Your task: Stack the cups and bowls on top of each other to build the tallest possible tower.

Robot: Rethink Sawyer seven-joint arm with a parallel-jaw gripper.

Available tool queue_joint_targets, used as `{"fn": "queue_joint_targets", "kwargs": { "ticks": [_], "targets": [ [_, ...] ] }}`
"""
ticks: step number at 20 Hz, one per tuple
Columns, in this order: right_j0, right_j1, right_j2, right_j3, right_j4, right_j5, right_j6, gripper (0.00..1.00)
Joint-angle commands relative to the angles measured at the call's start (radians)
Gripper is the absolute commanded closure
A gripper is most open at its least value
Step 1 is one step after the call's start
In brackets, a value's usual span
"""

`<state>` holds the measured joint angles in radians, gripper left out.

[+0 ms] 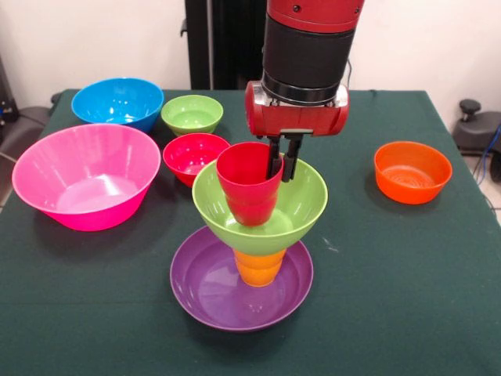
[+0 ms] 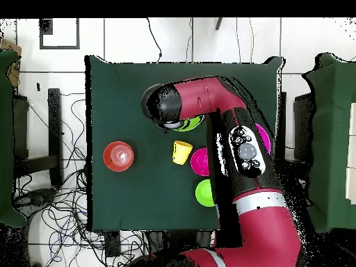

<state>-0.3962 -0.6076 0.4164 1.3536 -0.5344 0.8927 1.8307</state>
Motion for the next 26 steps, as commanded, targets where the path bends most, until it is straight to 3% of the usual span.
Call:
{"fn": "queue_joint_targets", "kwargs": {
  "ticks": [1,17,18,26],
  "targets": [
    [0.026,0.068,0.007,-0.001,-0.025,-0.007,-0.049,1.00],
    [0.031,0.080,0.008,-0.015,-0.021,-0.013,-0.041,1.00],
    [0.033,0.080,0.007,-0.018,-0.021,-0.008,-0.042,0.00],
    [0.027,0.080,0.013,-0.017,-0.018,0.005,-0.064,0.00]
  ]
}}
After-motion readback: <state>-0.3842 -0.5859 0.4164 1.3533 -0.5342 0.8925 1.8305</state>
